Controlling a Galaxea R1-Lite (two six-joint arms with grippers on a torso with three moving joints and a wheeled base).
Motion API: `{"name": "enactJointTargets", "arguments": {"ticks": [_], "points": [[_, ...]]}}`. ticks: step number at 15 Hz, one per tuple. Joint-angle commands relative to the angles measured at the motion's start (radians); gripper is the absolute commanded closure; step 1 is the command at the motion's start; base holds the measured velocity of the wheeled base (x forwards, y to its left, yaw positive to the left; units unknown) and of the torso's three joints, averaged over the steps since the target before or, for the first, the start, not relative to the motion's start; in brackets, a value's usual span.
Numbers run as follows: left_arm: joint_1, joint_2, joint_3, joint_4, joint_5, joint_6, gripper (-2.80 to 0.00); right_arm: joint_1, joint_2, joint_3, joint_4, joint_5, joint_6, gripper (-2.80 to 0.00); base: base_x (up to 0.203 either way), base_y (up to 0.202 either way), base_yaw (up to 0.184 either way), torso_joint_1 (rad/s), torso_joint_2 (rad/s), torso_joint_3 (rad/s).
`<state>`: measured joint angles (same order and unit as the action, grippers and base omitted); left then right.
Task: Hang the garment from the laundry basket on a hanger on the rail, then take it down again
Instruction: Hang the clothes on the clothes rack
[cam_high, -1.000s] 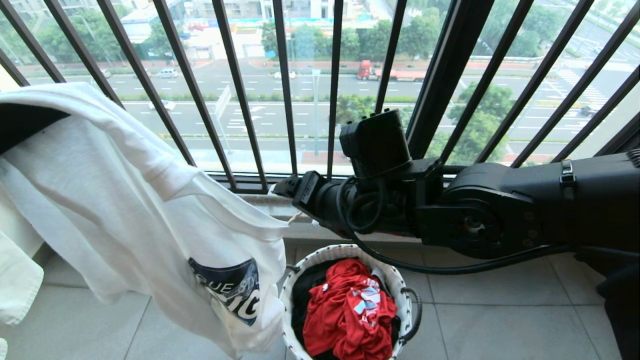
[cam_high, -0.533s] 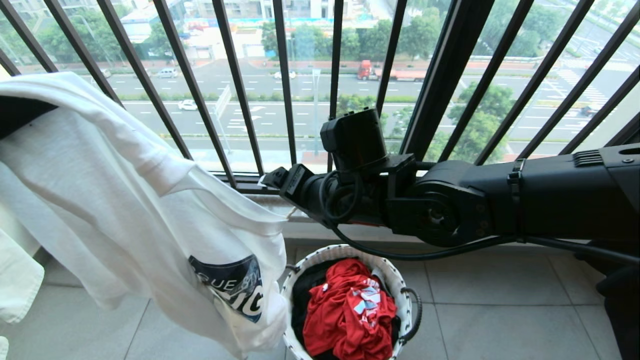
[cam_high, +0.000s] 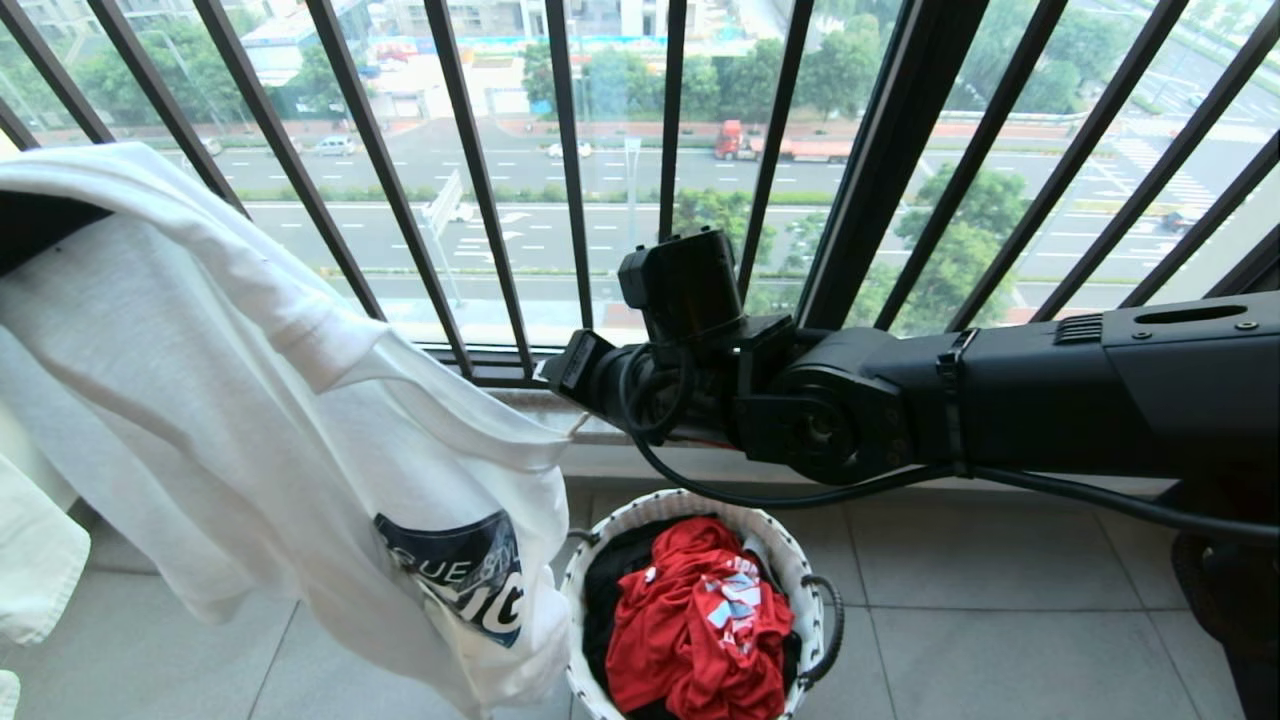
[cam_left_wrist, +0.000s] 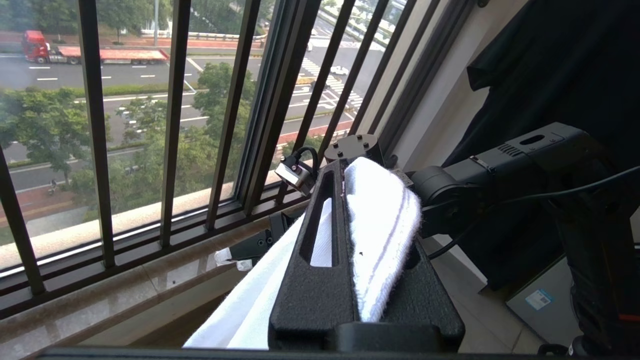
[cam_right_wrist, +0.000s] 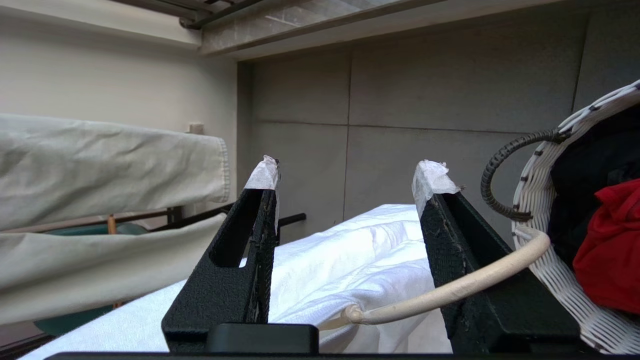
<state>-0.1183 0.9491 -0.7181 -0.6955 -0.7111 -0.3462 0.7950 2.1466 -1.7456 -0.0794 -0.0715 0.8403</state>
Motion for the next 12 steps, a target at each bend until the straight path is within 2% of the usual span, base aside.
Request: {"name": "enactJointTargets", "arguments": {"ticks": [1,4,5,7,10,12], "points": [[0.0,0.002,0.0,-0.004,-0.004,-0.002,0.0,0.002,-0.001,-0.003,-0.005,-0.008,-0.026,0.0,0.0,0.0,0.0,0.0,0.0,0.0],[0.0,0.005,0.0,-0.004,-0.004,-0.002,0.0,0.014,-0.019,-0.007,-0.02,-0.058,-0.04,0.0,0.0,0.0,0.0,0.0,0.0,0.0],[0.0,0.007,0.0,-0.004,-0.004,-0.002,0.0,0.03,-0.036,0.0,-0.021,-0.087,-0.066,0.0,0.0,0.0,0.0,0.0,0.0,0.0],[0.0,0.008,0.002,-0.004,-0.004,-0.002,0.0,0.066,-0.052,0.021,-0.062,-0.197,-0.16,0.0,0.0,0.0,0.0,0.0,0.0,0.0],[0.0,0.014,0.005,-0.004,-0.004,-0.001,0.0,0.079,-0.091,0.048,-0.124,-0.237,-0.215,0.0,0.0,0.0,0.0,0.0,0.0,0.0],[0.0,0.025,0.01,-0.002,-0.006,0.0,0.0,0.078,-0.11,0.044,-0.133,-0.317,-0.263,0.0,0.0,0.0,0.0,0.0,0.0,0.0]]}}
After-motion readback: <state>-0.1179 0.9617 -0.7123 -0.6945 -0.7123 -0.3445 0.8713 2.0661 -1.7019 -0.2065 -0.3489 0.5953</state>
